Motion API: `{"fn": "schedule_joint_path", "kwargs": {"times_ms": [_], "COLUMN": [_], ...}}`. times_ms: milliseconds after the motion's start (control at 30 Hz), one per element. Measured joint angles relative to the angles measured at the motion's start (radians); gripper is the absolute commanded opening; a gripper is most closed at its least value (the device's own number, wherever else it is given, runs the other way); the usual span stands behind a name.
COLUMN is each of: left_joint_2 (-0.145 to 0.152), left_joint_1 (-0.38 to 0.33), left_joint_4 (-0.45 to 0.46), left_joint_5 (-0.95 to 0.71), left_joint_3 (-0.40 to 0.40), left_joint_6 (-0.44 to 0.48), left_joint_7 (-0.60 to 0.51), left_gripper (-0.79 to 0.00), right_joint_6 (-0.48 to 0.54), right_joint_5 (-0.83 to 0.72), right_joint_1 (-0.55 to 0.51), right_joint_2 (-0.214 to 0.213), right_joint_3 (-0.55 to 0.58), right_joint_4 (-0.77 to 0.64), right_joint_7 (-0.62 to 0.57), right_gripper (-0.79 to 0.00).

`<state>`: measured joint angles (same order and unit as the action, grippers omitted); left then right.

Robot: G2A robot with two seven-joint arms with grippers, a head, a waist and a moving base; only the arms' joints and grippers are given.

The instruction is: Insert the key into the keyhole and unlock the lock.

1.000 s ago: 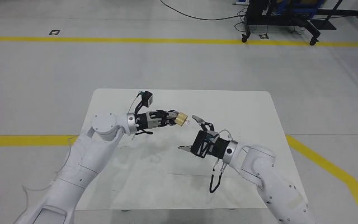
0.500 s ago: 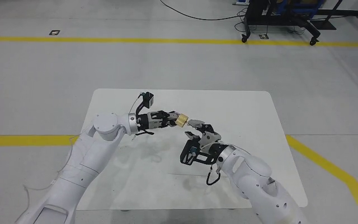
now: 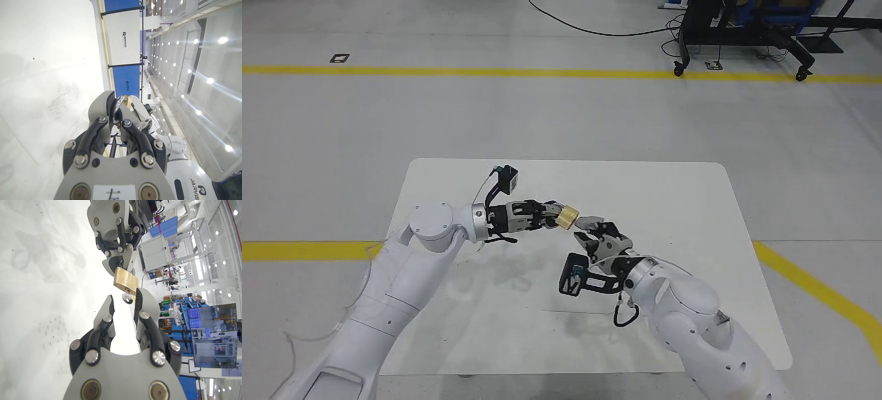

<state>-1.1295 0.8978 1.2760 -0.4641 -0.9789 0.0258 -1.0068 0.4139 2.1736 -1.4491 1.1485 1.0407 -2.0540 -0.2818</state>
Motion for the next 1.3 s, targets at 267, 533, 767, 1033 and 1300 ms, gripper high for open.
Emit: {"fn": "schedule_joint_path", "kwargs": {"times_ms": [267,533,767,1033,1300], "left_joint_2": [-0.001,-0.002,-0.002,-0.001,-0.002], "left_joint_1": [0.002,0.008,0.013,0.017,0.019], "left_joint_4": [0.003,0.009,0.016,0.028,0.028], "left_joint_5": [0.011,0.023,0.037,0.103,0.095], "left_joint_3": [-0.004,-0.009,-0.018,-0.018,-0.031], "left_joint_6": [-0.005,0.009,0.034,0.082,0.101], "left_joint_7": [-0.003,-0.002,0.004,0.022,0.021], "left_gripper": [-0.785,-0.785,-0.785,-0.785,-0.785], "right_joint_6": [0.001,0.009,0.041,0.135,0.164], "right_joint_5": [-0.018,-0.275,-0.705,-1.221,-1.336], "right_joint_1": [0.005,0.002,0.014,0.047,0.063], "right_joint_2": [0.006,0.019,0.032,0.029,0.021], "right_joint_3": [-0.007,0.036,0.105,0.202,0.223], "right_joint_4": [0.009,0.045,0.101,0.182,0.200], "right_joint_7": [-0.005,0.000,-0.019,-0.132,-0.182], "right_gripper": [-0.785,-0.785,-0.785,-0.785,-0.403]}}
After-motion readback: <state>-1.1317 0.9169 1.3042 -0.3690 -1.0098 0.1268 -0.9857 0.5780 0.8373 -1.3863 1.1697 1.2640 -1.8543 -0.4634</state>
